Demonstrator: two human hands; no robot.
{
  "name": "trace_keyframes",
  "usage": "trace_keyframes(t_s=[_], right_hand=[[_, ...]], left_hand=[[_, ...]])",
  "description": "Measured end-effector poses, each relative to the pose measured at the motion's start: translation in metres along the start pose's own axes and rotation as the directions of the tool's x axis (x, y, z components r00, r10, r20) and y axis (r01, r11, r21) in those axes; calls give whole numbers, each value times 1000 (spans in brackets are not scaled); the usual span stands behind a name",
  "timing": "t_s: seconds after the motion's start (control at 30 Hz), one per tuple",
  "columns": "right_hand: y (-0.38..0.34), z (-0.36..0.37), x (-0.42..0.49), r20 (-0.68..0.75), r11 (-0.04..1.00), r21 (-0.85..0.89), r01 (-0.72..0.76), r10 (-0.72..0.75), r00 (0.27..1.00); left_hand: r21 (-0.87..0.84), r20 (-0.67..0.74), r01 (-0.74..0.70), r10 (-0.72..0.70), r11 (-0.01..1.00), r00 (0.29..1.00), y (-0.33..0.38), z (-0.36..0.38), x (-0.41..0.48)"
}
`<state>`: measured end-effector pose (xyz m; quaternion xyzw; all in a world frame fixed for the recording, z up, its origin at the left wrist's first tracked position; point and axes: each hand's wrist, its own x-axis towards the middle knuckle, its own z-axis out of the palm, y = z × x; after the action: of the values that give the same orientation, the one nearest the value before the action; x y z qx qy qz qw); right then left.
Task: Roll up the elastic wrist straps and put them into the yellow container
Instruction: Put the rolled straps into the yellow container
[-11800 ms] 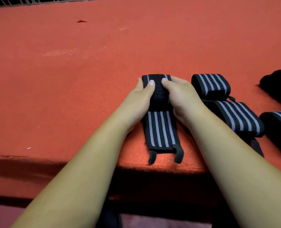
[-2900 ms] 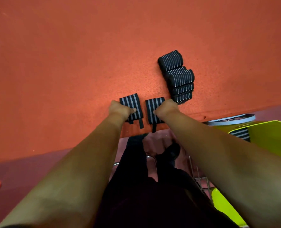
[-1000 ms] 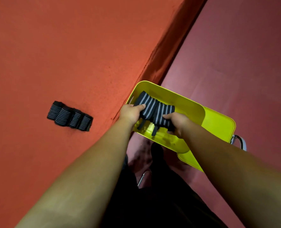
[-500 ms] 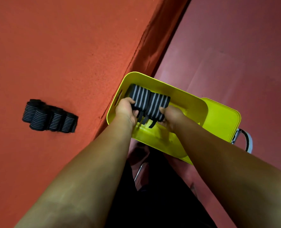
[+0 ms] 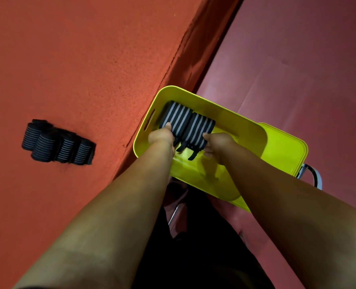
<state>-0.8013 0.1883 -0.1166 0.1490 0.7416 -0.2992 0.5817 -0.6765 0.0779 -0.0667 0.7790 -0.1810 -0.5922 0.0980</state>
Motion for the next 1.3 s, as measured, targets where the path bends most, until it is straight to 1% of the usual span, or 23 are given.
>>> trace_keyframes(t_s=[0.1, 0.23, 0.33, 0.4, 0.47, 0.53, 0.67, 0.8, 0.9, 0.93, 1.03, 1.13, 1.2, 1.3], right_hand=[[-3, -2, -12, -18, 995, -97, 24, -26, 1000], [-15, -4, -42, -45, 990, -140, 6, -13, 999], [-31, 0, -70, -17, 983, -184, 8, -11, 1000], [-42, 9, -87, 8, 966, -250, 59, -59, 998], [-54, 24, -103, 47, 945, -308, 109, -100, 994], [-65, 42, -116, 89, 926, -349, 141, -117, 989], [-83, 88, -142, 177, 905, -368, 215, -159, 971], [-89, 141, -160, 255, 875, -377, 305, -218, 942], [-84, 178, -171, 302, 854, -392, 342, -232, 925], [-81, 191, -173, 321, 848, -397, 350, -229, 919], [-69, 228, -173, 388, 838, -418, 351, -185, 903], [-54, 263, -170, 418, 810, -450, 377, -182, 890], [-46, 284, -164, 416, 788, -463, 407, -212, 884], [-38, 312, -154, 415, 743, -479, 467, -276, 867]], left_hand=[[60, 62, 32, -35, 998, 997, 3, -6, -3], [253, 135, 4, -39, 967, 990, 16, -18, -15], [402, 190, -79, 1, 912, 982, 29, -30, -32], [447, 253, -144, 29, 883, 967, 39, -41, -45], [461, 326, -185, 28, 868, 945, 47, -53, -53], [437, 382, -197, 17, 878, 924, 56, -67, -64], [387, 403, -251, 82, 887, 912, 73, -106, -67], [335, 334, -293, 178, 895, 926, 83, -161, -55], [313, 231, -371, 309, 874, 923, 86, -204, -33], [314, 171, -402, 366, 860, 915, 86, -220, -26], [381, -39, -466, 517, 799, 855, 86, -261, -4], [446, -163, -495, 611, 746, 774, 88, -294, 11], [509, -193, -494, 653, 705, 733, 89, -310, 20], [615, -170, -455, 672, 644, 721, 89, -326, 33]])
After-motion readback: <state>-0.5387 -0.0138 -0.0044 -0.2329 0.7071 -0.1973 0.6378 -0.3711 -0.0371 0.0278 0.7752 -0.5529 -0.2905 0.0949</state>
